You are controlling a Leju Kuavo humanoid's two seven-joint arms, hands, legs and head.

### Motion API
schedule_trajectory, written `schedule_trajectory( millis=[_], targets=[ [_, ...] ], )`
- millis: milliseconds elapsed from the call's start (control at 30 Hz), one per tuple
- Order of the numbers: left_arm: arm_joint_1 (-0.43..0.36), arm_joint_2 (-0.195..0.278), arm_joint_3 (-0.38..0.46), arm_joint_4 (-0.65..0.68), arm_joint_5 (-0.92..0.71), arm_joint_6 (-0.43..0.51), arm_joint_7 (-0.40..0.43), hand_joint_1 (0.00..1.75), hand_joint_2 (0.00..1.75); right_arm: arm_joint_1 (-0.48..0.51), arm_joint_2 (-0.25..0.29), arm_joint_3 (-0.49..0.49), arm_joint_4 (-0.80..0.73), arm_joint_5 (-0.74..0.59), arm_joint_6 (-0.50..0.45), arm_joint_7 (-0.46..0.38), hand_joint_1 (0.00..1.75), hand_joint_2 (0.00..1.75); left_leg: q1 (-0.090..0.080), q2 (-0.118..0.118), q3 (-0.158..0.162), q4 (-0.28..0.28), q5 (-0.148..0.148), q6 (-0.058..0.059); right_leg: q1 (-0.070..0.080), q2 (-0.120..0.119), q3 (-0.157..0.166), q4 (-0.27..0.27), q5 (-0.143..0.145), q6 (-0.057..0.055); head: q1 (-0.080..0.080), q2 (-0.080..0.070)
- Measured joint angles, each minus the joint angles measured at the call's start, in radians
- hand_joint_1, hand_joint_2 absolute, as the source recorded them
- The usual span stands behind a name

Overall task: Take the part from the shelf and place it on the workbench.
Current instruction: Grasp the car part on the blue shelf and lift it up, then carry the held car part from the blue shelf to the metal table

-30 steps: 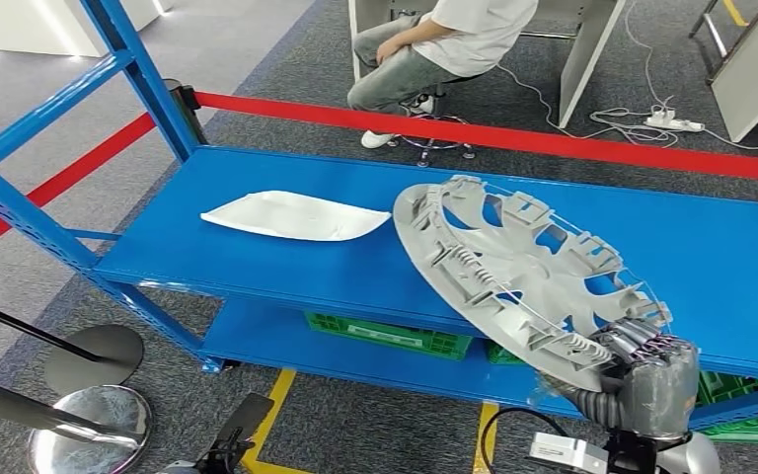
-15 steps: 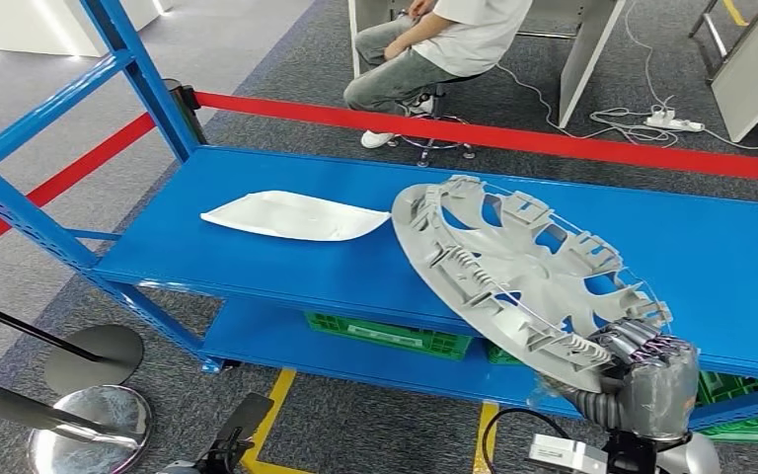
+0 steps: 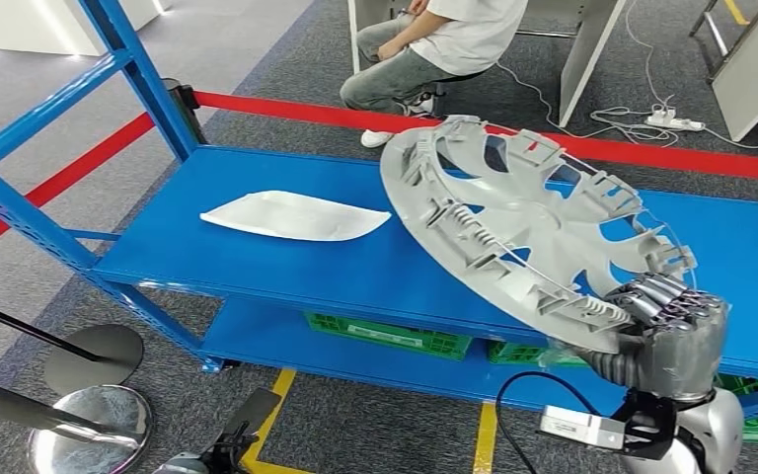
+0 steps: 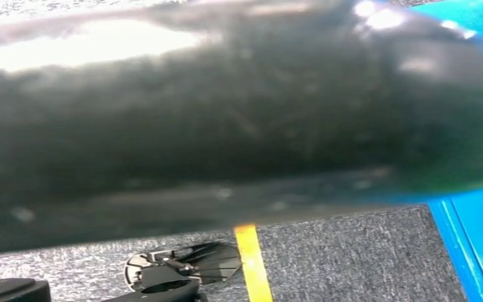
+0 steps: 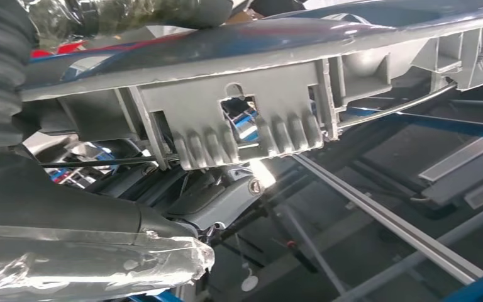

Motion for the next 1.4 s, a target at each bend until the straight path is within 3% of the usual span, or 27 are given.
schedule_trajectory(
  millis=[333,467,600,933,1133,1400],
  targets=[
    [-0.003,0.0,-0.015,0.0,-0.003,0.0,0.002,0.0,0.0,-0.05,-0.021,0.011,-0.002,-0.014,0.014,0.014,1.75,1.75,0.0,0.0,0.0,0.0,0.0,0.0,0.0,0.0,0.0,0.0,0.0,0.0,0.0,0.0],
    [-0.005,-0.001,-0.018,0.0,-0.003,-0.001,0.006,0.0,0.0,-0.072,-0.021,0.014,-0.001,-0.101,0.076,0.014,1.75,1.75,0.0,0.0,0.0,0.0,0.0,0.0,0.0,0.0,0.0,0.0,0.0,0.0,0.0,0.0],
    [-0.008,-0.004,-0.022,0.0,-0.003,-0.003,0.009,0.0,0.0,-0.074,-0.01,0.019,0.018,-0.193,0.139,-0.004,1.75,1.75,0.0,0.0,0.0,0.0,0.0,0.0,0.0,0.0,0.0,0.0,0.0,0.0,0.0,0.0],
    [-0.017,-0.01,-0.038,0.0,-0.007,-0.003,0.019,0.0,0.0,-0.077,0.023,0.036,0.1,-0.234,0.189,-0.045,1.75,1.75,0.0,0.0,-0.001,0.0,0.0,0.0,0.0,-0.001,0.0,0.0,-0.001,-0.001,0.0,0.0],
    [-0.029,-0.015,-0.052,0.0,-0.011,-0.011,0.026,0.0,0.0,-0.106,0.043,0.047,0.142,-0.339,0.337,-0.104,1.75,1.75,0.0,0.0,-0.001,0.0,0.0,0.0,0.0,-0.001,-0.001,0.0,-0.001,-0.001,0.0,0.0],
    [-0.036,-0.021,-0.066,0.0,-0.01,-0.012,0.027,0.0,0.0,-0.125,0.06,0.067,0.188,-0.334,0.356,-0.122,1.75,1.75,0.0,-0.001,-0.001,0.0,0.0,0.0,0.0,-0.001,-0.001,0.0,-0.001,-0.001,0.0,0.0]
  ],
)
